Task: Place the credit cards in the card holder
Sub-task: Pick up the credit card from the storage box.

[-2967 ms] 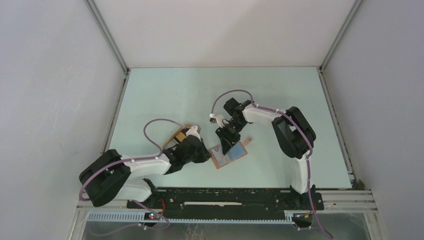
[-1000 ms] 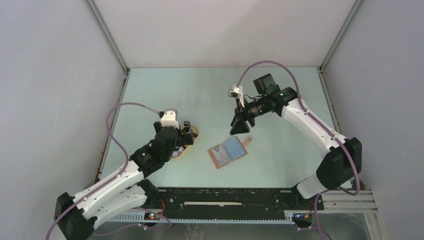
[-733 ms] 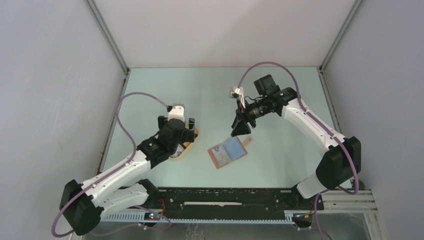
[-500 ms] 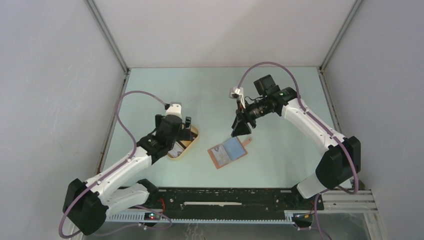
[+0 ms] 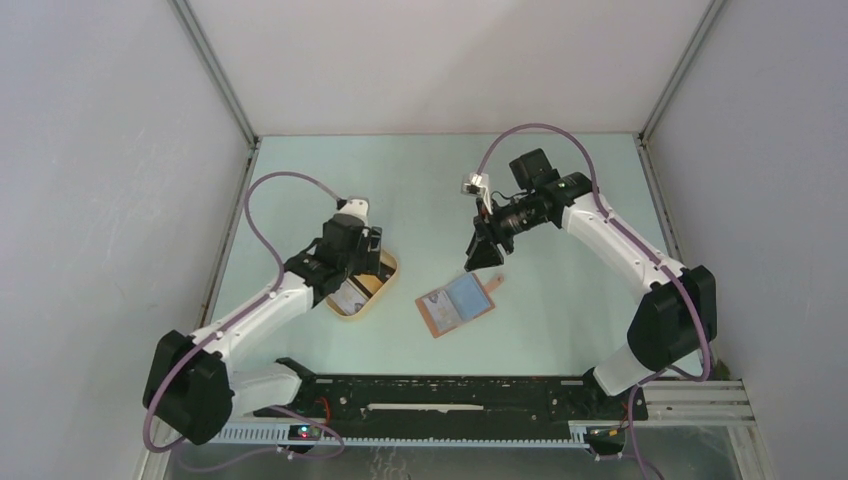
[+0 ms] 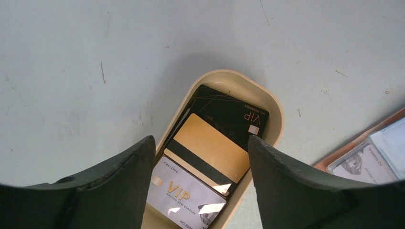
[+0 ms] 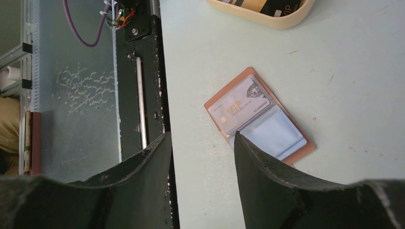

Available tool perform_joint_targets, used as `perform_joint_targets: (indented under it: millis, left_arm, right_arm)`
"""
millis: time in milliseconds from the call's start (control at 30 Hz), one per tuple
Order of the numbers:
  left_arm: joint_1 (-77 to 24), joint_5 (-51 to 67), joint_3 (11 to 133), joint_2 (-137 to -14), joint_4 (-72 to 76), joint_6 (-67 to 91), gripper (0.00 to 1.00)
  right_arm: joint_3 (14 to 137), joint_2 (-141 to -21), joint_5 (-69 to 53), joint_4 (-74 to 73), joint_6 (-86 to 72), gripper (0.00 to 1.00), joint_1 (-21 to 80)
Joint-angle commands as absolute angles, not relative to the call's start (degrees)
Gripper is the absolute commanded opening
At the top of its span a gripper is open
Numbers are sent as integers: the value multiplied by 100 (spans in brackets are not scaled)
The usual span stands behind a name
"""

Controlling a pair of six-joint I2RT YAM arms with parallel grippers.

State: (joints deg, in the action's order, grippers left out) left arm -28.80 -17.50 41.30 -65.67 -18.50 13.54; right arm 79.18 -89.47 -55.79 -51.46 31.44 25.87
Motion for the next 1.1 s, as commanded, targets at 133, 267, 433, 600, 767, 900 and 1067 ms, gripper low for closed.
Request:
perform_joint_targets:
  millis: [133,267,433,600,767,900,1067]
  left_arm:
    - [-2707,-1422,4561,-6945,-1910,2231,68]
    - [-2707,-1404,4214,-6540,-1688,2621,63]
    - [-2691,-1785,3548,-5501,-1207,2911,61]
    - [-2473,-1800,2958,-4667,-899,3225,61]
    - [-1760,-1533,2216,-3854,-616,3612,62]
    - [-1102,-959,1721,-3315,-324,3979,63]
    - [-923,-695,1323,-2983,-40,4139,64]
  right_arm:
    - [7915,-9013,-5647,-5168,3257,59,2549]
    - [7911,-9187,-5587,-4918,2975,59,2540]
    - [8057,-9562,-5583,-4133,1940,58,2718]
    - [8662,-9809,-5348,-4083,1715,58,3004]
    - [9566,-10262,-5142,-4469,1818,58,3150]
    - [10262,-10809,-4997,-4483,1682,58,3478]
    - [11338,-11642,-4639,-4489,1355,58,3972]
